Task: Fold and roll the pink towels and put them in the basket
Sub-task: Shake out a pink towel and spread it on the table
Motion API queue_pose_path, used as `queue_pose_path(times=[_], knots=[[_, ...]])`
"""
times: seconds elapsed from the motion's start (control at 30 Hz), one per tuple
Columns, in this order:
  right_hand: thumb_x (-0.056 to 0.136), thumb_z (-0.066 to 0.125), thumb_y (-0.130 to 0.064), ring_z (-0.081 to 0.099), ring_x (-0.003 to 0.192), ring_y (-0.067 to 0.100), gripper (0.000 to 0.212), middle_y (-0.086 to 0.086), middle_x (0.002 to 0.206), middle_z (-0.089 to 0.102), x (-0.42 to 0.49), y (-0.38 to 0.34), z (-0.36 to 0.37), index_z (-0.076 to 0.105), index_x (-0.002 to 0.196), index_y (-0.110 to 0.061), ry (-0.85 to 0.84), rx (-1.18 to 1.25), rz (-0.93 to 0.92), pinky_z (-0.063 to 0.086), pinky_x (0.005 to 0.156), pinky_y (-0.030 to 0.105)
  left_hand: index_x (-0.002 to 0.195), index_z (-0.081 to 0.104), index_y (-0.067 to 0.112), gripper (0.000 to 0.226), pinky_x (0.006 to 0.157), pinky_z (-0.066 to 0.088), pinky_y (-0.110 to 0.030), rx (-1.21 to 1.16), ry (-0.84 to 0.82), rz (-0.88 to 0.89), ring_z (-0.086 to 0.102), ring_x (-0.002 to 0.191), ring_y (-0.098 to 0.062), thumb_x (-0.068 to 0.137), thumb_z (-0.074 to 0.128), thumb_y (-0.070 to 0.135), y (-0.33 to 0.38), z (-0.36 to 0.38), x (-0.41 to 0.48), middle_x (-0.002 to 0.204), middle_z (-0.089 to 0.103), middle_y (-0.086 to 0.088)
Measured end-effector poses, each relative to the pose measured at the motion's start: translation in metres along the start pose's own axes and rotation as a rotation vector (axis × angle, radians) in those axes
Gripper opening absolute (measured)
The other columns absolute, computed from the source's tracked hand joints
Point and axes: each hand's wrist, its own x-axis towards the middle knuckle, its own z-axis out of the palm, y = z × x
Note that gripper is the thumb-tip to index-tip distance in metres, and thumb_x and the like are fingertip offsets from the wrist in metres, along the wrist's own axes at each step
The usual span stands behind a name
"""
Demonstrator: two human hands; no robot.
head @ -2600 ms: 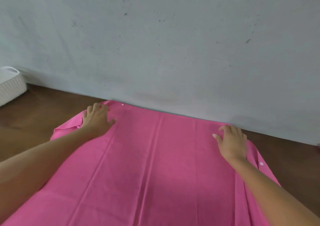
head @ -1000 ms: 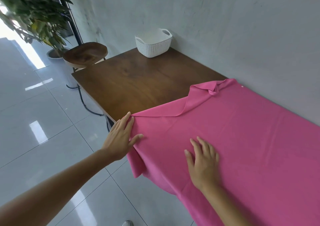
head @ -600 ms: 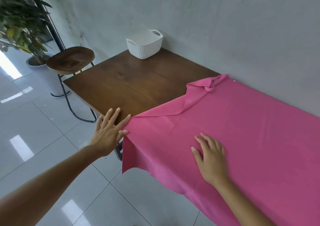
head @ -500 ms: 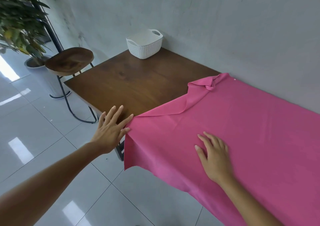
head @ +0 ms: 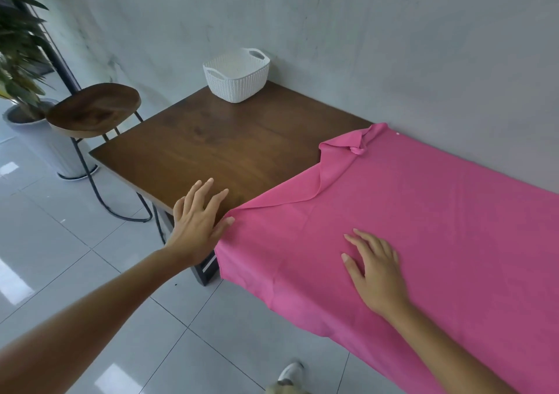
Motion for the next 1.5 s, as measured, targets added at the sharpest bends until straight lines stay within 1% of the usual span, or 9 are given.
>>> queue_pose_path(times=[0.27,0.37,0.53,0.73,0.9,1.0,1.17,1.33,1.5], knots=[[0.097,0.05,-0.041,0.048,0.116,0.01,0.033,-0.012,0.123,0.059,0.044,0.024,-0.004,0.066,0.12,-0.024,0.031,0.176,0.037,0.028,0.104,0.024,0.148,0.042,0.031,0.069,0.119,0.02,-0.051,-0.05,-0.104,0.172,0.008,0.155,-0.022,0.092,0.022,0.067,0.087,0.019,0.067,0.165,0.02,0.001],[0.097,0.048,-0.042,0.047,0.117,0.011,0.035,-0.011,0.124,0.059,0.066,0.038,0.0,0.066,0.12,-0.023,0.039,0.163,0.063,0.03,0.105,0.027,0.147,0.045,0.026,0.076,0.118,0.023,-0.05,-0.029,-0.162,0.227,0.012,0.154,-0.023,0.09,0.019,0.069,0.121,0.024,0.102,0.166,0.02,0.0],[0.098,0.058,-0.033,0.05,0.119,0.018,0.027,-0.006,0.126,0.06,0.092,0.058,0.009,0.066,0.12,-0.021,0.087,0.126,0.105,0.033,0.104,0.035,0.15,0.043,0.022,0.057,0.119,0.02,-0.05,-0.004,-0.215,0.307,0.01,0.154,-0.023,0.103,0.042,0.053,0.173,0.035,0.169,0.166,0.018,0.0],[0.095,0.042,-0.041,0.05,0.117,0.018,0.039,-0.007,0.125,0.06,0.091,0.054,0.016,0.067,0.119,-0.021,0.135,0.067,0.151,0.038,0.096,0.038,0.155,0.034,0.023,0.063,0.119,0.018,-0.051,0.105,-0.349,0.36,0.005,0.154,-0.02,0.103,0.037,0.058,0.206,0.049,0.23,0.169,0.006,0.002],[0.098,0.039,-0.042,0.047,0.121,0.017,0.04,-0.007,0.129,0.057,0.091,0.051,0.016,0.064,0.124,-0.023,0.085,0.011,0.187,0.037,0.1,0.038,0.154,0.035,0.019,0.065,0.117,0.02,-0.05,0.214,-0.408,0.454,0.008,0.154,-0.023,0.103,0.036,0.058,0.205,0.064,0.26,0.169,0.007,0.002],[0.099,0.037,-0.042,0.048,0.12,0.018,0.039,-0.008,0.129,0.057,0.093,0.048,0.014,0.063,0.122,-0.025,0.062,-0.016,0.21,0.04,0.099,0.04,0.16,0.025,0.015,0.071,0.119,0.018,-0.049,0.194,-0.424,0.457,0.009,0.154,-0.022,0.104,0.035,0.058,0.196,0.071,0.272,0.169,0.011,0.0],[0.098,0.056,-0.031,0.049,0.122,0.023,0.02,-0.003,0.13,0.056,0.101,0.034,0.018,0.063,0.116,-0.024,0.102,-0.032,0.365,0.041,0.099,0.045,0.157,0.028,0.013,0.07,0.118,0.022,-0.049,0.167,-0.39,0.513,0.018,0.151,-0.024,0.103,0.036,0.057,0.18,0.07,0.297,0.165,0.021,-0.001],[0.097,0.059,-0.033,0.044,0.132,0.027,0.032,0.001,0.144,0.051,0.119,0.023,0.022,0.062,0.126,-0.019,0.083,-0.075,0.478,0.038,0.105,0.049,0.158,0.027,0.013,0.072,0.119,0.024,-0.053,0.136,-0.288,0.486,0.02,0.151,-0.027,0.102,0.04,0.056,0.152,0.055,0.34,0.167,0.021,-0.002],[0.102,0.04,-0.045,0.036,0.142,0.024,0.047,0.002,0.152,0.044,0.138,0.022,0.026,0.055,0.138,-0.02,0.054,-0.093,0.556,0.03,0.113,0.048,0.159,0.023,0.013,0.074,0.119,0.022,-0.055,0.146,-0.31,0.4,0.017,0.152,-0.028,0.102,0.04,0.056,0.123,0.048,0.387,0.168,0.016,-0.002]])
